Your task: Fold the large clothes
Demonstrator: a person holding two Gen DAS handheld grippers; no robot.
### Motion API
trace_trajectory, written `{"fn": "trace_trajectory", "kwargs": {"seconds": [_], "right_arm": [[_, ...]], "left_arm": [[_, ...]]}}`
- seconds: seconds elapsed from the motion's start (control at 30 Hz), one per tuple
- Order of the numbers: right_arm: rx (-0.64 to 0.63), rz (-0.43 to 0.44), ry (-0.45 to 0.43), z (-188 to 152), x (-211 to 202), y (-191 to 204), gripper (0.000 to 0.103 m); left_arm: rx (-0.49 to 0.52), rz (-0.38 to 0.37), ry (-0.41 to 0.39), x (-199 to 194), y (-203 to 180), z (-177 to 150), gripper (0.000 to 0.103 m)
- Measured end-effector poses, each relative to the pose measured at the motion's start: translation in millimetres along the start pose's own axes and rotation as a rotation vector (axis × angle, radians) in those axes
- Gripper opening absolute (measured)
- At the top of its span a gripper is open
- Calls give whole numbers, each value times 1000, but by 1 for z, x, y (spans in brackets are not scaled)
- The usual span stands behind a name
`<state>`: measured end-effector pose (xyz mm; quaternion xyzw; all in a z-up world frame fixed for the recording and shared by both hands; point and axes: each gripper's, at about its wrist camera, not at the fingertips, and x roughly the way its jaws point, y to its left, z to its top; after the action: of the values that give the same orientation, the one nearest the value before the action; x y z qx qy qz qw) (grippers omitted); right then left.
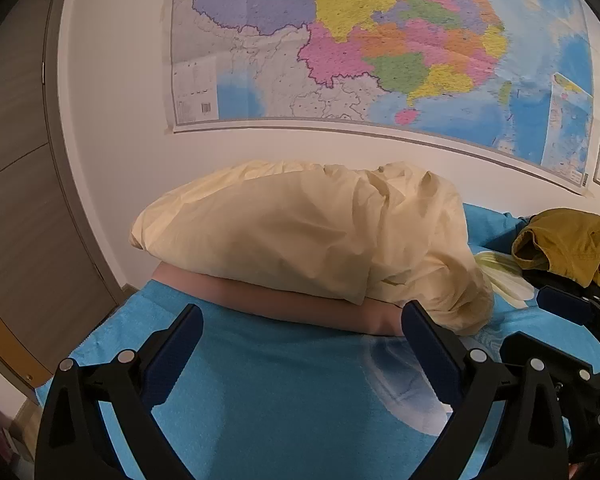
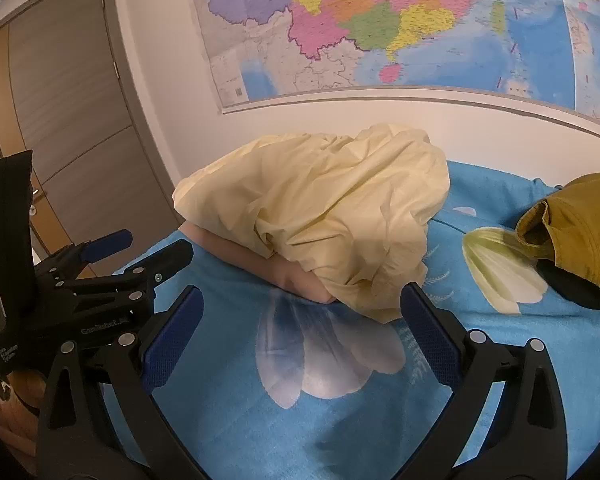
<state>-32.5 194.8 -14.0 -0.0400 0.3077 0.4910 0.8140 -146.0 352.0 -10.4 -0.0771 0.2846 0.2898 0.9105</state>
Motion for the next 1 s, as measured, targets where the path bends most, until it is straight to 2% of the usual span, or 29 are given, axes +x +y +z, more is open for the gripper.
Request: {"fn": "trace_trajectory", "kwargs": {"seconds": [1.0], "right_arm": [[11, 14, 9, -4, -5, -3, 97]], "left_arm": [[4, 4, 10, -3, -10, -6, 96]]}}
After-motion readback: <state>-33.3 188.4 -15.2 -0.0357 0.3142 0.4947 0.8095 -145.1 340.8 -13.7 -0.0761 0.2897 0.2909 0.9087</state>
